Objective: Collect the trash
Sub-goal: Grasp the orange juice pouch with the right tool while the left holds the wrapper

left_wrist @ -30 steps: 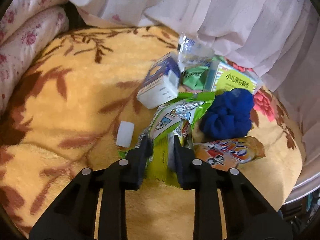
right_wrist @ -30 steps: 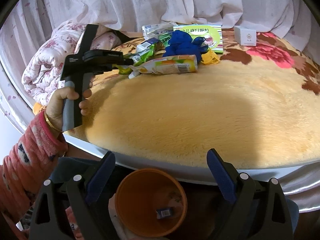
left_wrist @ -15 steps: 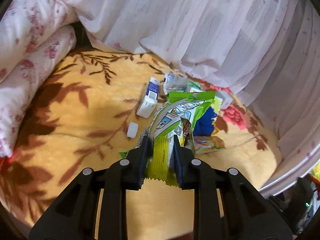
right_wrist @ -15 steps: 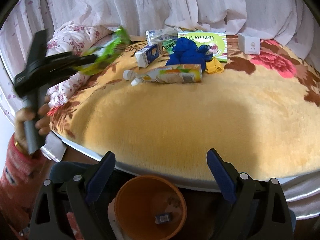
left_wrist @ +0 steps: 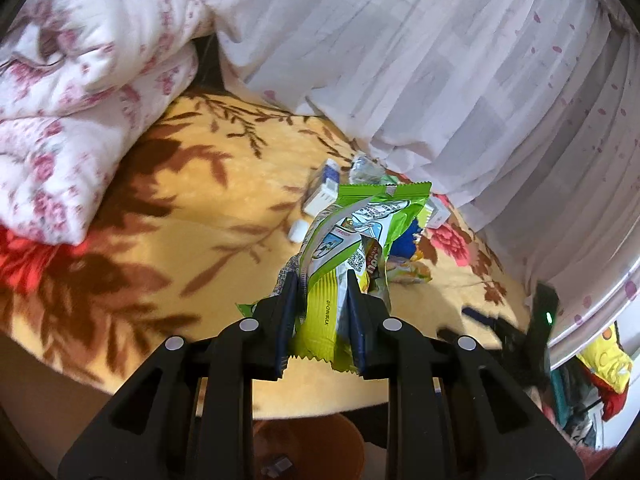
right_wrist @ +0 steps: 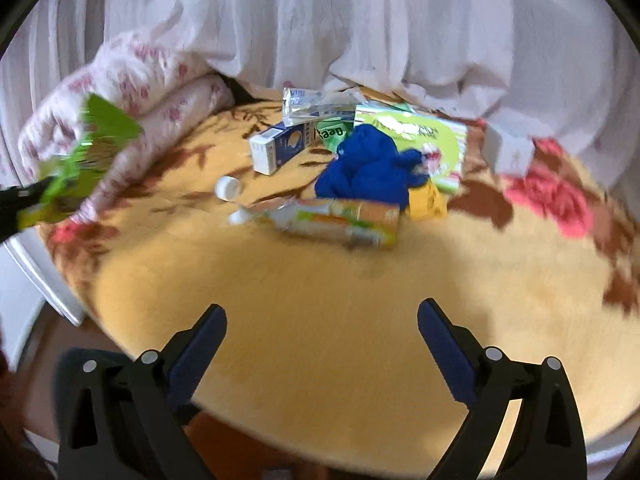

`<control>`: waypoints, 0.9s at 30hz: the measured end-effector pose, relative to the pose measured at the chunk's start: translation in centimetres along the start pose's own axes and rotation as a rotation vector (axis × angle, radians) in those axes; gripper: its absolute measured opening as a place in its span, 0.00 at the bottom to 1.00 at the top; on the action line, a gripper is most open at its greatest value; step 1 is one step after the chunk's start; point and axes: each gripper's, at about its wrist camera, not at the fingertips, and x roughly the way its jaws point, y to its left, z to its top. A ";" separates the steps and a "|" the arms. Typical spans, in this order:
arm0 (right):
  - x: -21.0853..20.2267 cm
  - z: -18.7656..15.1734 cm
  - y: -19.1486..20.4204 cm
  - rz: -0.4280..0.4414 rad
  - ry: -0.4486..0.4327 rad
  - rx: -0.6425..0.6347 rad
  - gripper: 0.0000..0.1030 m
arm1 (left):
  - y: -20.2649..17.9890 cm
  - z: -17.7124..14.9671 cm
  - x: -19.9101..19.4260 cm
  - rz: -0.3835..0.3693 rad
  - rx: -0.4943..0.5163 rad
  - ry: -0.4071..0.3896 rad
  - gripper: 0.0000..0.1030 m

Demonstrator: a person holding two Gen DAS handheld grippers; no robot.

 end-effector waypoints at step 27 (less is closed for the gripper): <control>2.3 2.5 1.9 -0.080 0.008 -0.278 0.33 | -1.1 -4.3 0.5 0.013 0.019 0.083 0.22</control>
